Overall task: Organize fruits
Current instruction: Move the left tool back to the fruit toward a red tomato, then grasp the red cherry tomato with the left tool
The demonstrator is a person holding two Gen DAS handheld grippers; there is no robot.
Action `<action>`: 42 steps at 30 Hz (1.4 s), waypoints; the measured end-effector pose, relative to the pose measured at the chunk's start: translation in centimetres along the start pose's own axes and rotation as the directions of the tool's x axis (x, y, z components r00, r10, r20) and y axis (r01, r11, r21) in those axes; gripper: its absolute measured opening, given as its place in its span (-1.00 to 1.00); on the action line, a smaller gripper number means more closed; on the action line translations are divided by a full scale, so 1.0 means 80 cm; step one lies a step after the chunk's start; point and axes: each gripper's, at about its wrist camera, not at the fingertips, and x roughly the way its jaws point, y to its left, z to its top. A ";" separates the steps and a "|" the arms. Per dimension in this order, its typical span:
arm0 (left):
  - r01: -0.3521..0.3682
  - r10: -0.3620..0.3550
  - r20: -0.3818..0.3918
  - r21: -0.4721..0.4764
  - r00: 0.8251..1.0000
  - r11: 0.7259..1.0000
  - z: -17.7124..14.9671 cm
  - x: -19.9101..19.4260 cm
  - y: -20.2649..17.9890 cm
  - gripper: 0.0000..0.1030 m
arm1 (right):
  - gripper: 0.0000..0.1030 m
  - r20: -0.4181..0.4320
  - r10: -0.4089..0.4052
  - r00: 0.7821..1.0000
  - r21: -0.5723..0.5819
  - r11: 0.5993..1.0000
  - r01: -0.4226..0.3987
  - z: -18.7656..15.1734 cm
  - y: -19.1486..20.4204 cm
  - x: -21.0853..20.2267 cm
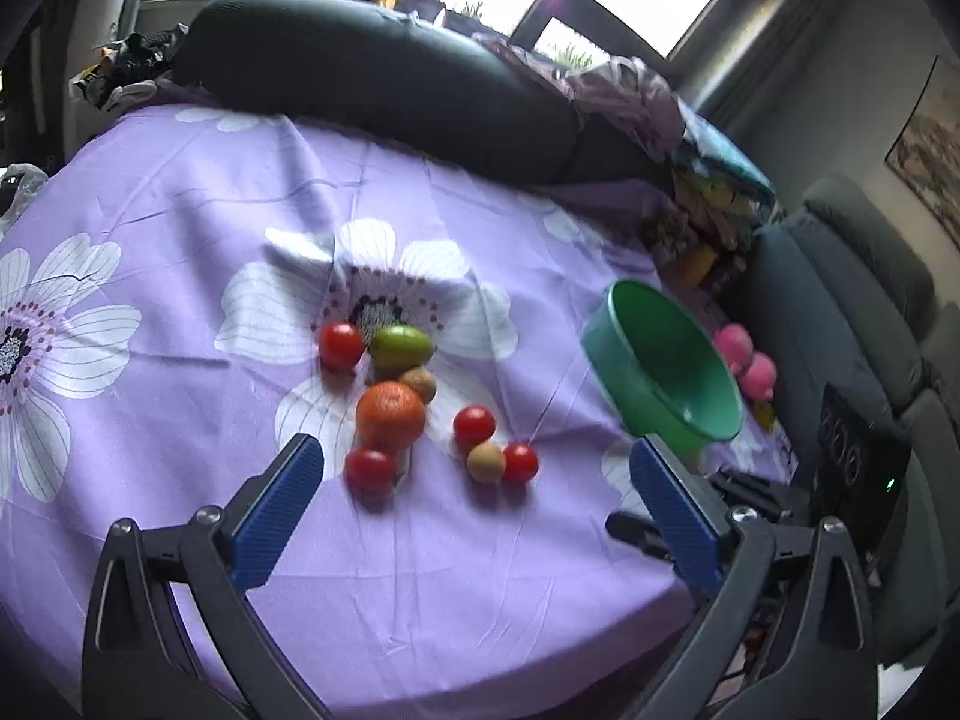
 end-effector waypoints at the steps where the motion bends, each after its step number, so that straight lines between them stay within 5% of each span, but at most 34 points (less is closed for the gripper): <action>1: -0.037 0.037 -0.005 0.018 0.999 0.999 -0.006 0.005 0.000 0.98 | -0.09 -0.009 -0.003 1.000 -0.002 1.000 0.003 -0.001 0.000 0.003; 13: -0.230 0.241 -0.076 0.137 0.967 0.964 -0.030 0.061 0.022 0.69 | -0.09 -0.091 -0.030 0.995 -0.025 0.999 0.028 -0.002 -0.005 0.042; 27: -0.223 0.248 -0.155 0.160 0.956 0.962 -0.026 0.099 0.034 0.04 | -0.09 -0.175 -0.035 0.984 -0.080 0.997 0.022 0.015 -0.010 0.092; 36: -0.217 0.245 -0.169 0.168 0.955 0.962 -0.024 0.107 0.036 -0.16 | -0.09 -0.201 -0.009 0.980 -0.098 0.995 -0.011 0.025 -0.014 0.108; 42: -0.226 0.252 -0.166 0.162 0.953 0.961 -0.021 0.109 0.039 -0.34 | -0.37 -0.203 0.004 0.979 -0.112 0.993 -0.027 0.027 -0.013 0.112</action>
